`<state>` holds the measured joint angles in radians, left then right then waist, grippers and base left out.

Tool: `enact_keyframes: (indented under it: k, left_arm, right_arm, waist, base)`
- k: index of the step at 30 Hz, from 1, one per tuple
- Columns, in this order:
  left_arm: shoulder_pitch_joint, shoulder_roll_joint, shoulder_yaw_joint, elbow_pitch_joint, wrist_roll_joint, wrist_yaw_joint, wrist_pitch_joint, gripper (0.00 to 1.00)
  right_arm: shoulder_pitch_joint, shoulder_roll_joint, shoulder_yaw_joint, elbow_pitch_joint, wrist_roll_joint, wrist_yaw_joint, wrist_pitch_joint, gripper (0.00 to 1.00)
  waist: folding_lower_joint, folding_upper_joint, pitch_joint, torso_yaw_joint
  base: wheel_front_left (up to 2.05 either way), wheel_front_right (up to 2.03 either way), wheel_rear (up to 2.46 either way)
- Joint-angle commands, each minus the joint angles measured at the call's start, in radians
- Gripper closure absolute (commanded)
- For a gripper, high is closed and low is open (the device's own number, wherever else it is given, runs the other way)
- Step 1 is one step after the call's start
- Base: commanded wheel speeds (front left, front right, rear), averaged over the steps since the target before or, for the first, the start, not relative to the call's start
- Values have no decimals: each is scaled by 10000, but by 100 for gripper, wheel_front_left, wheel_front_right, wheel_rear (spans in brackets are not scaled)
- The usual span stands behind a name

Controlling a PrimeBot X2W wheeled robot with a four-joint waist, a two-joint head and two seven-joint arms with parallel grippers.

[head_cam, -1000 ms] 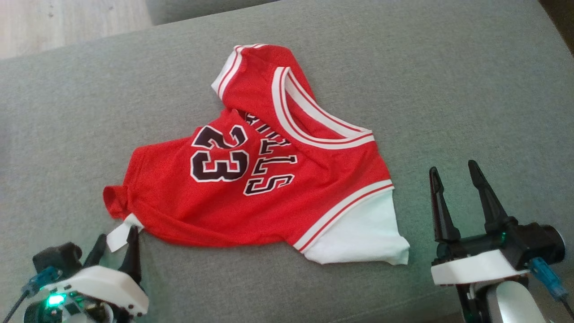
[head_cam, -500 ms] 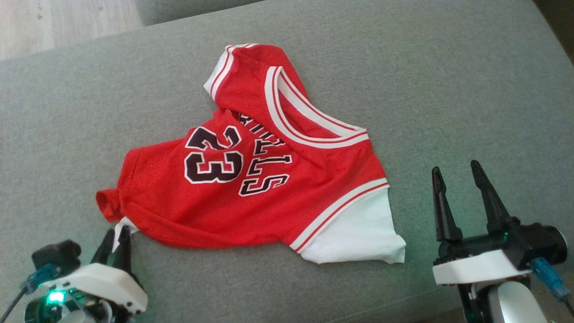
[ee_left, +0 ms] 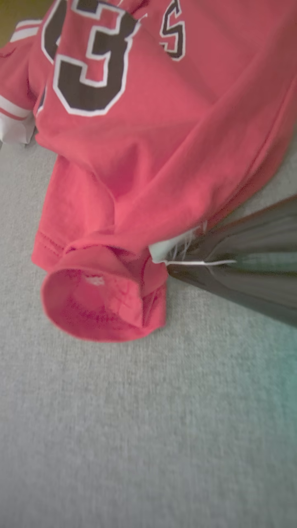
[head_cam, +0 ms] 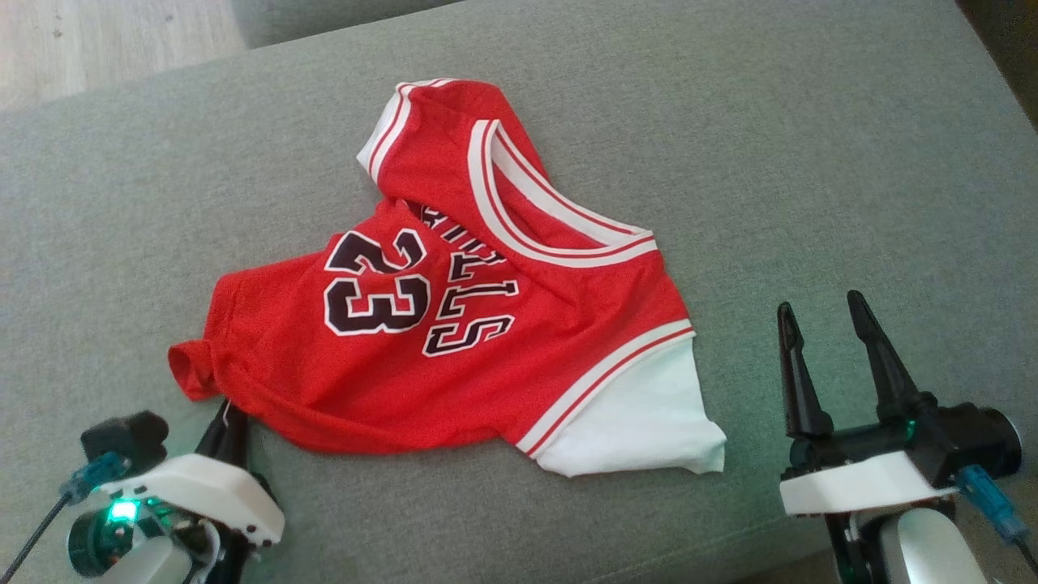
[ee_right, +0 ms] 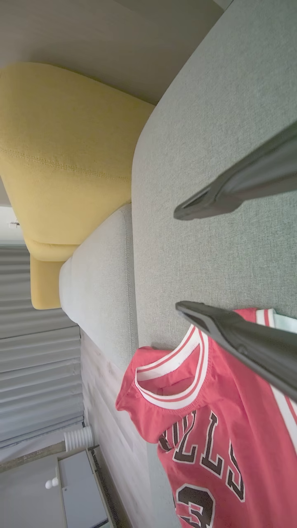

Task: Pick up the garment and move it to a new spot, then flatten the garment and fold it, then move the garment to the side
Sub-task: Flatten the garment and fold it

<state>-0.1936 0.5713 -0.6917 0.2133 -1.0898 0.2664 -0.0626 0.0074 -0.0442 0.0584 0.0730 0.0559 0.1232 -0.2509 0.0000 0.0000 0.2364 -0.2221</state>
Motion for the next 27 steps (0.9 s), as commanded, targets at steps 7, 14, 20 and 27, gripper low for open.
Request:
enact_keyframes:
  k: [7, 14, 20, 27]
  left_arm:
    - [-76, 328, 124, -386, 26, -101, 30, 100]
    - [973, 841, 103, -1607, -142, 256, 79, 100]
    - [2429, 1354, 308, -2792, -514, 869, -149, 100]
    - [2967, 1320, 441, -3207, -734, 1167, -351, 100]
  right_arm:
    - [-172, -60, 147, -234, 158, 75, -109, 0]
    - [61, -60, -14, -235, 135, 75, -109, 0]
    - [144, -60, -51, -290, 111, 75, -109, 0]
    - [70, -60, -19, -308, 2, 75, -109, 0]
  waist:
    - [0, 0, -160, -43]
    - [0, 0, -446, 247]
    - [0, 0, -532, 799]
    - [0, 0, -466, 1373]
  base:
    - [0, 0, 0]
    - [0, 0, 0]
    - [0, 0, 0]
    - [0, 0, 0]
